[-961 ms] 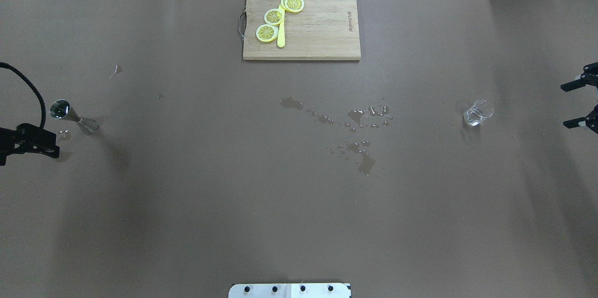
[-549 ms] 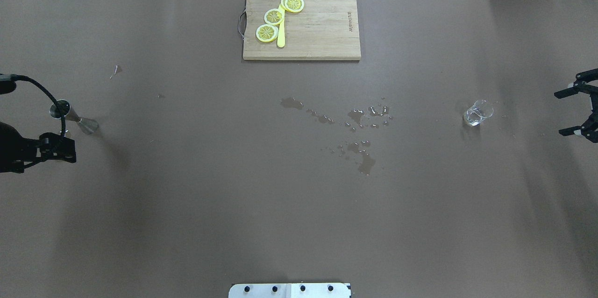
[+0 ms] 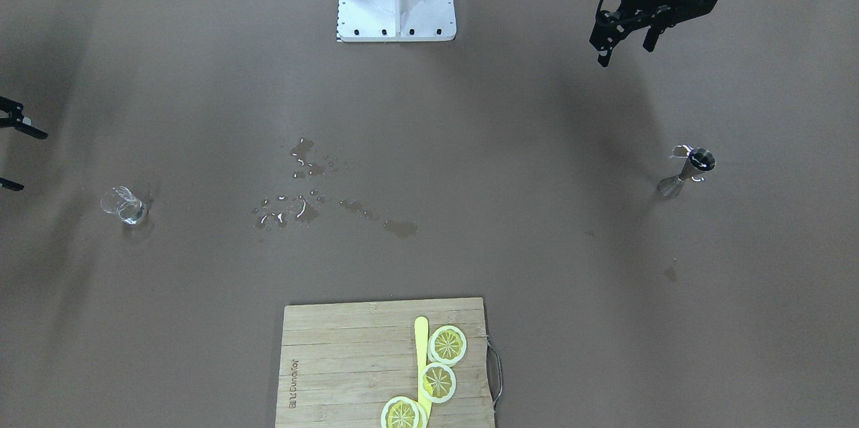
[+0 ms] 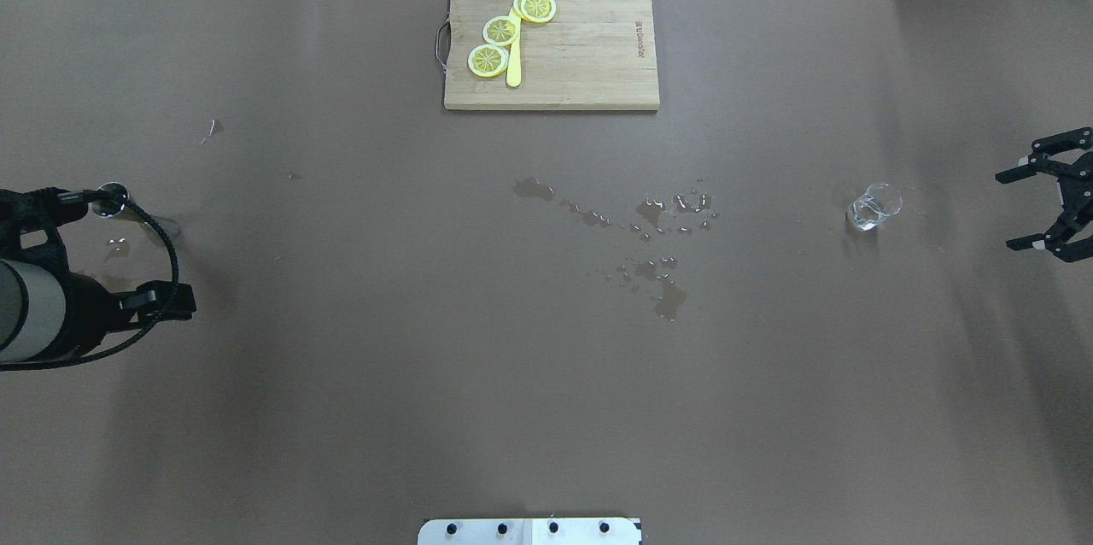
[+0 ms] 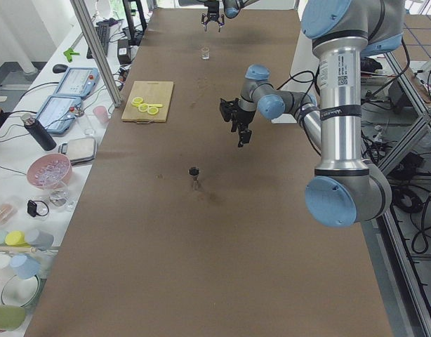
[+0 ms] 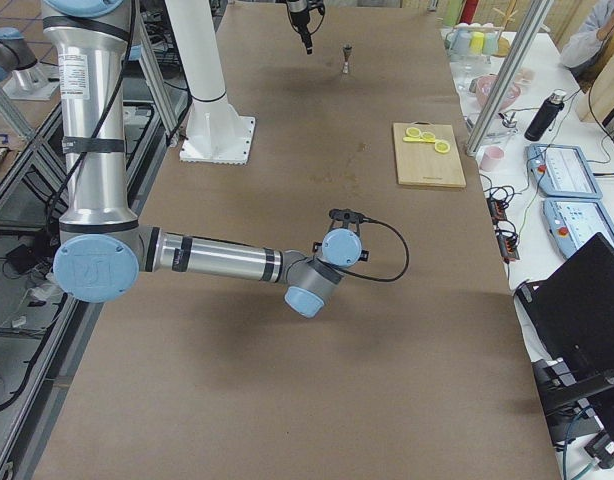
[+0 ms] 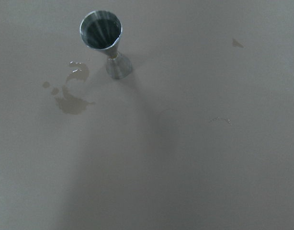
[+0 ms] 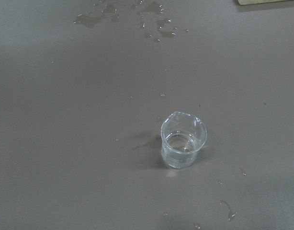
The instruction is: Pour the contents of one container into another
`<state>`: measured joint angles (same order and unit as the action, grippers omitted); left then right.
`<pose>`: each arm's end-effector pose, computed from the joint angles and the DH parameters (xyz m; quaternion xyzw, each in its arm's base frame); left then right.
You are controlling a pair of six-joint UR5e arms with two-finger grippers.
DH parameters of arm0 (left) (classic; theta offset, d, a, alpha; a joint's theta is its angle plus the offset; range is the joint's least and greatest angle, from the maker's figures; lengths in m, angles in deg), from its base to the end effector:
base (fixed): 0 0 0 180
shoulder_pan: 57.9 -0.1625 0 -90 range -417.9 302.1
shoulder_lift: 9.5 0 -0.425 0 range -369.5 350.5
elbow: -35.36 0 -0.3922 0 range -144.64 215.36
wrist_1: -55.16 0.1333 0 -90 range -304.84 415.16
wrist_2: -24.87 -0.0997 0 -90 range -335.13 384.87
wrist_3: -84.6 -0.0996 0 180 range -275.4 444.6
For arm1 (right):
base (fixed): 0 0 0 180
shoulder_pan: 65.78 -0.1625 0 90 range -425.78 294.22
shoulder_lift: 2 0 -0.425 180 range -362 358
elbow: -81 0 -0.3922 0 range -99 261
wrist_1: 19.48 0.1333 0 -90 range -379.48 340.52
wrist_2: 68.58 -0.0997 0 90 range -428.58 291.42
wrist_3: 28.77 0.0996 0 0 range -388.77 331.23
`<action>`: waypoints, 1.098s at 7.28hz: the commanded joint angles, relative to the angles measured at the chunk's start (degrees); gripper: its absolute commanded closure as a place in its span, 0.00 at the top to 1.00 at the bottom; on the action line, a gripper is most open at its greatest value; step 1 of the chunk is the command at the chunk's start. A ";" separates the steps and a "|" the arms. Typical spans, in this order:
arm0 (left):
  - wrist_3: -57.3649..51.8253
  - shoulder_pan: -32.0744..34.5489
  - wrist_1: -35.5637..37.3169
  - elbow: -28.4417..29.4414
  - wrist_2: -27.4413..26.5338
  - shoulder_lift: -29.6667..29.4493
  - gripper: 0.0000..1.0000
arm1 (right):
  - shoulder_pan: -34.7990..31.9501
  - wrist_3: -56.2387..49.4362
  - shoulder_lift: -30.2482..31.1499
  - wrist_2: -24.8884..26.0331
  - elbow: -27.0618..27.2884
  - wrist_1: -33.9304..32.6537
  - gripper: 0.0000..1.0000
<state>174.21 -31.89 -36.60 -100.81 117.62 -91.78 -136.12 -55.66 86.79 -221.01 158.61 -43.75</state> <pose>0.2945 -0.2867 0.3514 0.0565 0.3397 -0.2001 0.9173 -0.1222 -0.4757 0.6090 0.4202 -0.4350 -0.5185 0.6044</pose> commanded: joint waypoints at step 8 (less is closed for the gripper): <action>12.76 -12.38 -13.34 5.63 -38.84 12.94 0.97 | 2.40 0.60 -7.05 -0.68 -8.97 5.02 1.00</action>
<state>184.14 -43.01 -48.28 -97.98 83.30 -78.80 -133.73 -55.10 79.83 -221.32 149.88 -38.66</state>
